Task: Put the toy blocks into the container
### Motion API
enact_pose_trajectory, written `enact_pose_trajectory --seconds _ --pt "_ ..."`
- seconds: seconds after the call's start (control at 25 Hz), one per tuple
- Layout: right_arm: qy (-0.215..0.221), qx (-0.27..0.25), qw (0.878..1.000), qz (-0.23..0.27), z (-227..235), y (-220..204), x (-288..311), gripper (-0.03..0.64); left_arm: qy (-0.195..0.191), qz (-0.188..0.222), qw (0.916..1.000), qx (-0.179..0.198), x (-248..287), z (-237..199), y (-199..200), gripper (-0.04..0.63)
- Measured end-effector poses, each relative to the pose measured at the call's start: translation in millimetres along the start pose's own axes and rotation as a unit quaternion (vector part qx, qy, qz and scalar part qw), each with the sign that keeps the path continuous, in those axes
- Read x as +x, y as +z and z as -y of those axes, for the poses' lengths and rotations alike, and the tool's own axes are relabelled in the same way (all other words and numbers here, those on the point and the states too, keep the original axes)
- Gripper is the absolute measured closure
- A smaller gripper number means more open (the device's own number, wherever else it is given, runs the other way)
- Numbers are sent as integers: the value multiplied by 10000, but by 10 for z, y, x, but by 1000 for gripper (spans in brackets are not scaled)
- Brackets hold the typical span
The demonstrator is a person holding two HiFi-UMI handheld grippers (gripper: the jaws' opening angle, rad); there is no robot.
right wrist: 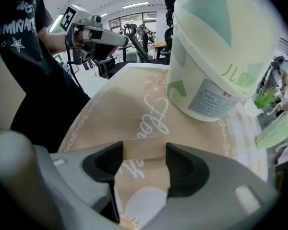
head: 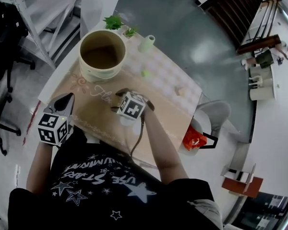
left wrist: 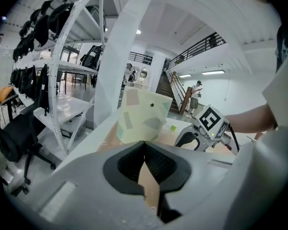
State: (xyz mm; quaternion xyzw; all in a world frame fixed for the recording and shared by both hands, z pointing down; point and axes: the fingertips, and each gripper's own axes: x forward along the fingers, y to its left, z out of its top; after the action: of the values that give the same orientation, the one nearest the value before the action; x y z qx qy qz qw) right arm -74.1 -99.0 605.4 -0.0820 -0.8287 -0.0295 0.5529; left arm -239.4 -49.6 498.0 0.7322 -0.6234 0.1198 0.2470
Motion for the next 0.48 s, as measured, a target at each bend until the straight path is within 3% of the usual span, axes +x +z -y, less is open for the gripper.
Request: enact_pose_trajectory --seconds 0.32,0.48 --pt "-49 350 9994 22 8 50 -18 341 -245 100 9996 79 149 -122 166 585" --pt "-415 727 9958 365 93 195 -214 341 -333 175 9992 125 193 -208 284 585"
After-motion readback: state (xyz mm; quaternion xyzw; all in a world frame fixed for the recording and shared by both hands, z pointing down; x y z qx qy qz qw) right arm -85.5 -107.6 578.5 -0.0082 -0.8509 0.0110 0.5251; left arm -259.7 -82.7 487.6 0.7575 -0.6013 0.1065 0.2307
